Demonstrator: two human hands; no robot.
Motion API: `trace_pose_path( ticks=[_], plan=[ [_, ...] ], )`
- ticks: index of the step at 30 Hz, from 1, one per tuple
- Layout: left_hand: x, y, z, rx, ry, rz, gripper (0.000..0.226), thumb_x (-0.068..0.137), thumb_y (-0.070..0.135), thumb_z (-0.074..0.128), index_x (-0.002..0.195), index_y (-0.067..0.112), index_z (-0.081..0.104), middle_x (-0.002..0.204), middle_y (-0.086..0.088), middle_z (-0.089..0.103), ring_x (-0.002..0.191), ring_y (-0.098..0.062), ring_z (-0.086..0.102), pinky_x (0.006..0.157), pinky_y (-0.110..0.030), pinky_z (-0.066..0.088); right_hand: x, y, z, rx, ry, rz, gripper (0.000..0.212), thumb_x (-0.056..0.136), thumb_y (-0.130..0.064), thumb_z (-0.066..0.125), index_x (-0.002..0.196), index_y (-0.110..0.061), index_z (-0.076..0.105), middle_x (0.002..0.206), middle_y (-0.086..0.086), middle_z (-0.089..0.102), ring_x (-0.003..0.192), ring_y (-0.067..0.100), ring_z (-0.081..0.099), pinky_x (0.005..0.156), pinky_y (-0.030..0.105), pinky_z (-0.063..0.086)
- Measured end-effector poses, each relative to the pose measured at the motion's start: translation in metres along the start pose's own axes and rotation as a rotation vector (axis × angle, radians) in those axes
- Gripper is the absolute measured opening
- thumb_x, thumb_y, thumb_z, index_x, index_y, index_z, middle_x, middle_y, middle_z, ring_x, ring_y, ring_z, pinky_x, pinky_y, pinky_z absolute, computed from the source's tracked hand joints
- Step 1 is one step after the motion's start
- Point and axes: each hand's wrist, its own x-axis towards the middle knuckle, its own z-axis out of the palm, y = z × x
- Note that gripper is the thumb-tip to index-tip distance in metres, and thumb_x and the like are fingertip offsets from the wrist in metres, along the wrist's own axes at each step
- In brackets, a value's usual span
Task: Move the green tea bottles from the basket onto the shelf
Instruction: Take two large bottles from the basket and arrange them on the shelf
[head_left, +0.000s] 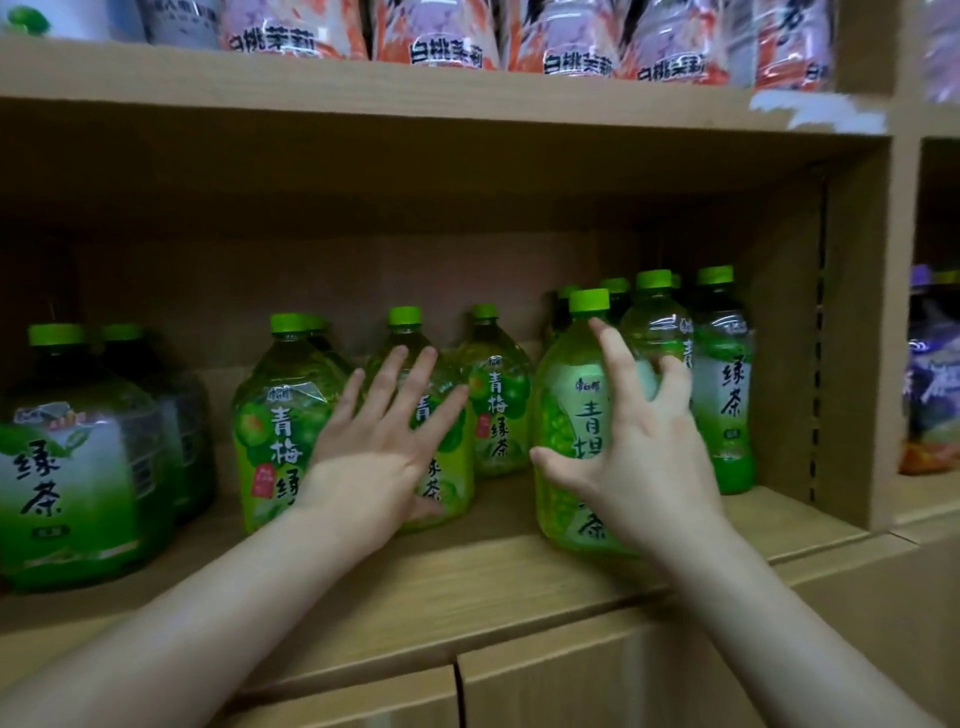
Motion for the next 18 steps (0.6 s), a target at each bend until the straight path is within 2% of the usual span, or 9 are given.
trace_pose_path(
  ticks=[2,4,7,10,13,16,18],
  plan=[
    [-0.001,0.0,0.003,-0.011,0.013,-0.001,0.114,0.07,0.07,0.06,0.147,0.033,-0.016,0.156,-0.007,-0.026,0.144,-0.029,-0.021,0.115,-0.049,-0.008,0.001,0.002,0.012,0.097,-0.004,-0.012,0.111,0.064,-0.055,0.078,0.144,-0.049,0.001,0.147,0.013,0.015,0.107,0.038,0.057,0.084,0.035,0.047],
    [-0.004,-0.001,0.005,-0.041,0.059,-0.002,0.116,0.067,0.07,0.063,0.148,0.034,-0.012,0.158,-0.005,-0.022,0.145,-0.027,-0.017,0.114,-0.05,-0.007,0.002,0.001,0.024,0.186,-0.02,-0.045,0.11,0.065,-0.053,0.077,0.144,-0.047,0.001,0.142,0.012,0.021,0.101,0.037,0.059,0.08,0.033,0.046],
    [-0.01,-0.006,0.004,-0.047,0.076,-0.04,0.116,0.065,0.071,0.064,0.148,0.036,-0.01,0.159,-0.004,-0.017,0.146,-0.024,-0.014,0.113,-0.056,-0.007,0.012,-0.004,0.032,0.138,-0.138,-0.04,0.121,0.065,-0.059,0.076,0.143,-0.048,-0.016,0.147,0.018,0.028,0.105,0.038,0.062,0.087,0.041,0.051],
    [-0.013,-0.017,0.002,-0.071,0.054,-0.171,0.115,0.061,0.075,0.064,0.142,0.051,-0.015,0.159,0.0,-0.019,0.146,-0.026,-0.016,0.108,-0.066,-0.002,0.026,-0.007,0.036,0.061,-0.273,-0.012,0.139,0.058,-0.056,0.083,0.136,-0.051,-0.032,0.148,0.023,0.031,0.108,0.037,0.063,0.091,0.043,0.05],
    [-0.013,-0.024,0.005,-0.165,0.018,-0.217,0.114,0.06,0.072,0.067,0.136,0.059,-0.016,0.159,0.003,-0.015,0.146,-0.026,-0.012,0.105,-0.071,0.002,0.035,-0.007,0.045,0.132,-0.32,0.039,0.143,0.055,-0.044,0.089,0.135,-0.056,-0.029,0.152,0.022,0.02,0.121,0.039,0.055,0.098,0.046,0.046],
    [-0.014,-0.027,0.009,-0.187,0.0,-0.237,0.114,0.061,0.068,0.07,0.137,0.058,-0.014,0.16,0.005,-0.006,0.147,-0.022,-0.004,0.106,-0.069,0.004,0.037,-0.01,0.059,0.19,-0.282,0.05,0.139,0.055,-0.041,0.089,0.139,-0.055,-0.02,0.149,0.019,0.025,0.125,0.041,0.05,0.099,0.049,0.044],
    [-0.014,-0.03,0.01,-0.175,0.009,-0.242,0.113,0.062,0.067,0.07,0.138,0.056,-0.013,0.16,0.005,-0.003,0.146,-0.021,-0.002,0.107,-0.067,0.006,0.038,-0.015,0.064,0.176,-0.28,0.055,0.139,0.056,-0.043,0.088,0.139,-0.054,-0.023,0.147,0.018,0.027,0.124,0.041,0.051,0.098,0.051,0.045]
  ],
)
